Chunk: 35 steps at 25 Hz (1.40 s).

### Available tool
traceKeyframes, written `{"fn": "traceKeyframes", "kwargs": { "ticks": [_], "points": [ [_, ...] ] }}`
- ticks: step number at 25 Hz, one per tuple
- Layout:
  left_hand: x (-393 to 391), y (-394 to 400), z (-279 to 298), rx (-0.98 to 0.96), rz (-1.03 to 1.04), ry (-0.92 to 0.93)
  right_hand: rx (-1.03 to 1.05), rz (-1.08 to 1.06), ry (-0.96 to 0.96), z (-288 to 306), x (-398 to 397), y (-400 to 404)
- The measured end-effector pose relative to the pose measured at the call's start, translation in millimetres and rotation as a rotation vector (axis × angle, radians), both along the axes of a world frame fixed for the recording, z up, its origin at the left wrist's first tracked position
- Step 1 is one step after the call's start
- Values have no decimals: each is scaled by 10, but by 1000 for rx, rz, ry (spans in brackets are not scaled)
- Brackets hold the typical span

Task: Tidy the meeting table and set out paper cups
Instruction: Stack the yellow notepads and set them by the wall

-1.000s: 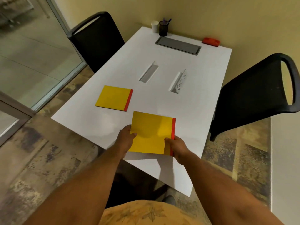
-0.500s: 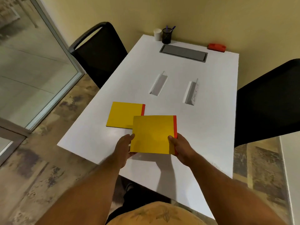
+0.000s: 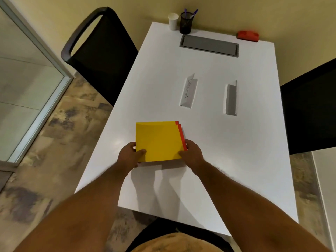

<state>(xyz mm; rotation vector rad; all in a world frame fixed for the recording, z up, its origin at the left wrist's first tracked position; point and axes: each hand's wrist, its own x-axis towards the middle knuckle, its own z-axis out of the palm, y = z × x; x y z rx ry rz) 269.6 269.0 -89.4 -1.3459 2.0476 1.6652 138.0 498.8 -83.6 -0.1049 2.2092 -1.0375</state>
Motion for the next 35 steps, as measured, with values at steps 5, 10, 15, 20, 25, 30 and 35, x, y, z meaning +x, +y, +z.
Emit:
{"fn": "traceKeyframes", "kwargs": {
  "ticks": [5, 10, 15, 20, 25, 30, 35],
  "points": [
    [-309, -258, -235, -229, -213, -166, 206, 163, 134, -154, -114, -376],
    [-402, -294, -398, -372, -255, -213, 435, 194, 178, -255, -41, -569],
    [-485, -366, -509, 16, 130, -107, 290, -149, -22, -299, -177, -634],
    [-206, -304, -492, 256, 401, 16, 14, -316, -209, -207, -149, -526],
    [-22, -115, -168, 340, 442, 147, -188, -304, -164, 110, -109, -324],
    [45, 246, 291, 238, 259, 227, -294, -266, -140, 583, -162, 76],
    [155, 601, 686, 82, 211, 319, -386, -219, -192, 879, -36, 540]
  ]
}}
